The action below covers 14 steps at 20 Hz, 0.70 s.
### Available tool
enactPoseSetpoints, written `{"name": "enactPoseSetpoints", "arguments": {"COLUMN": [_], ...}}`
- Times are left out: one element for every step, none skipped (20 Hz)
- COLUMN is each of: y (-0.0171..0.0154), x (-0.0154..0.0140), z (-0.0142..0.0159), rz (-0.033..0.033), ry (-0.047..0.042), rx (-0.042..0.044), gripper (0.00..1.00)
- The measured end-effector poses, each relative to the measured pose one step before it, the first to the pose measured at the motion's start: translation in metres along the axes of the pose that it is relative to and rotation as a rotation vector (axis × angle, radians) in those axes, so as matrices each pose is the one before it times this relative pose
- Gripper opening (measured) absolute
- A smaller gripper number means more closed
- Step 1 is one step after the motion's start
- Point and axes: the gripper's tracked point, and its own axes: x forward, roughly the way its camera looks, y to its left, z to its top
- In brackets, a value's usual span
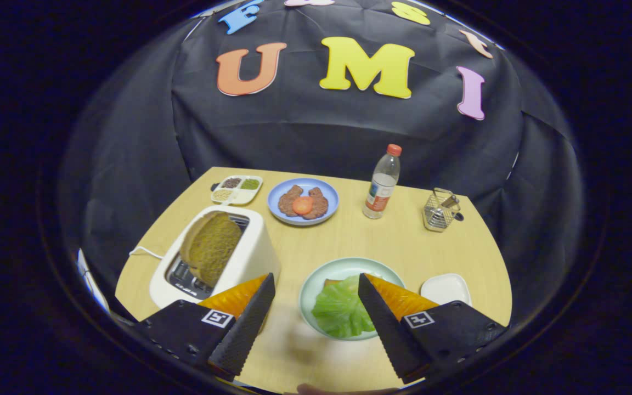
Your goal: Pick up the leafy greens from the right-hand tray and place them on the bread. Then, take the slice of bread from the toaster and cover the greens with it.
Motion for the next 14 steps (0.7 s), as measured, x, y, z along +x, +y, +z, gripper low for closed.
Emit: {"name": "enactPoseSetpoints", "arguments": {"y": [0.01014, 0.01129, 0.01041, 0.00985, 0.01004, 0.00951, 0.00827, 0.00682, 0.0064, 0.00546, 0.00178, 0.0009, 0.0004, -0.00015], "x": [-0.00372, -0.00349, -0.00163, -0.001, 0.00064, 0.00169, 0.00292, 0.00326, 0.00332, 0.00641, 0.00623, 0.00675, 0.00611, 0.00623], "z": [0.00456, 0.00594, 0.0058, 0.00564, 0.00536, 0.00371, 0.00425, 0.00159, 0.00223, 0.00134, 0.00055, -0.00118, 0.00096, 0.00077], "rz": [0.01477, 0.0183, 0.01405, 0.00975, 0.01284, 0.01042, 0.00588, 0.00281, -0.00008, -0.00537, -0.01691, -0.0184, -0.02954, -0.02709], "ry": [-0.00808, -0.00833, -0.00926, -0.00862, -0.0058, -0.00088, 0.00319, 0.00586, 0.00478, 0.01034, 0.00854, 0.01153, 0.00364, 0.00394], "rx": [-0.00447, -0.00345, -0.00319, -0.00033, 0.00262, 0.00502, 0.00523, 0.00673, 0.00956, 0.00966, 0.00787, 0.01021, 0.00479, 0.00134], "gripper": [0.96, 0.96, 0.96, 0.97, 0.96, 0.97, 0.97, 0.97, 0.97, 0.97, 0.97, 0.97, 0.96, 0.97]}}
